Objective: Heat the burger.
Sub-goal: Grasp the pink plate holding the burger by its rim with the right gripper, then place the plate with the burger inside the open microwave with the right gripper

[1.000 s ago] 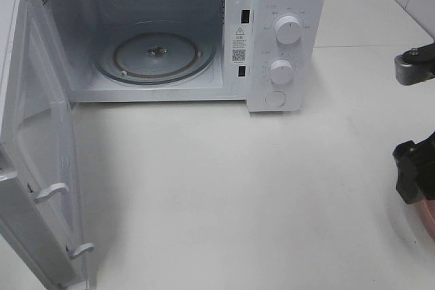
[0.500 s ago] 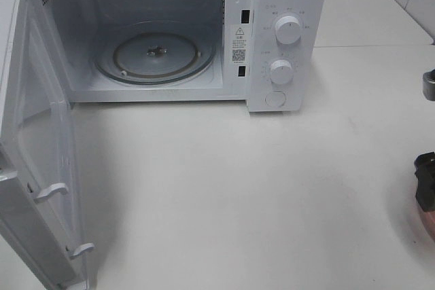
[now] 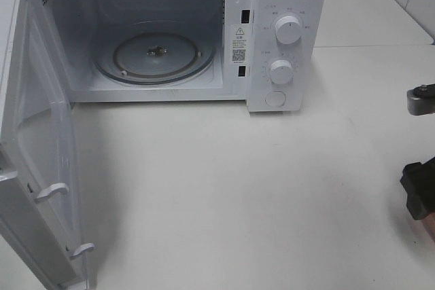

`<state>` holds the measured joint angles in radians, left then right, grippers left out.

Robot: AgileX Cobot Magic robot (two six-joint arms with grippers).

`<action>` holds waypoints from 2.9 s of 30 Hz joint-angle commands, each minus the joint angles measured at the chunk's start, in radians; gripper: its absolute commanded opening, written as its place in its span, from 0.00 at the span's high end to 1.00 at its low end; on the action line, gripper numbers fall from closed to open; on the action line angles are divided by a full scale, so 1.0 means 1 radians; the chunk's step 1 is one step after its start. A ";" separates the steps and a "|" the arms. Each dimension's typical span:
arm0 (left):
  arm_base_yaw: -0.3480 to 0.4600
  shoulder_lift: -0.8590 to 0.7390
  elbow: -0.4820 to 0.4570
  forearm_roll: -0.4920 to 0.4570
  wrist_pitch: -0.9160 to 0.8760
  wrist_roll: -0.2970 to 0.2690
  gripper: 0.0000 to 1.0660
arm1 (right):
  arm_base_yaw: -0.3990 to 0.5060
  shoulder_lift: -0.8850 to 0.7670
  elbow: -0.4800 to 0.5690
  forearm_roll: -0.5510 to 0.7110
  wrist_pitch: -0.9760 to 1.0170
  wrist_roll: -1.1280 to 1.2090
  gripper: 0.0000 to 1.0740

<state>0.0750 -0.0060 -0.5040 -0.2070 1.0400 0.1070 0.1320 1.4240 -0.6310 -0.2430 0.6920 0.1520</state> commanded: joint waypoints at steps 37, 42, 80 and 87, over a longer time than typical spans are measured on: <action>-0.006 -0.020 0.000 -0.002 -0.006 0.004 0.06 | -0.006 0.291 0.018 -0.062 -0.162 0.118 0.46; -0.006 -0.020 0.000 -0.002 -0.006 0.004 0.06 | -0.006 0.291 0.033 -0.063 -0.165 0.134 0.63; -0.006 -0.020 0.000 -0.002 -0.006 0.004 0.06 | 0.196 0.174 0.049 -0.413 0.026 0.515 1.00; -0.006 -0.020 0.000 -0.002 -0.006 0.004 0.06 | 0.254 0.162 0.049 -0.424 0.062 0.526 1.00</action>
<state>0.0750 -0.0060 -0.5040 -0.2070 1.0400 0.1070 0.3840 1.5970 -0.5820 -0.6230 0.7120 0.6680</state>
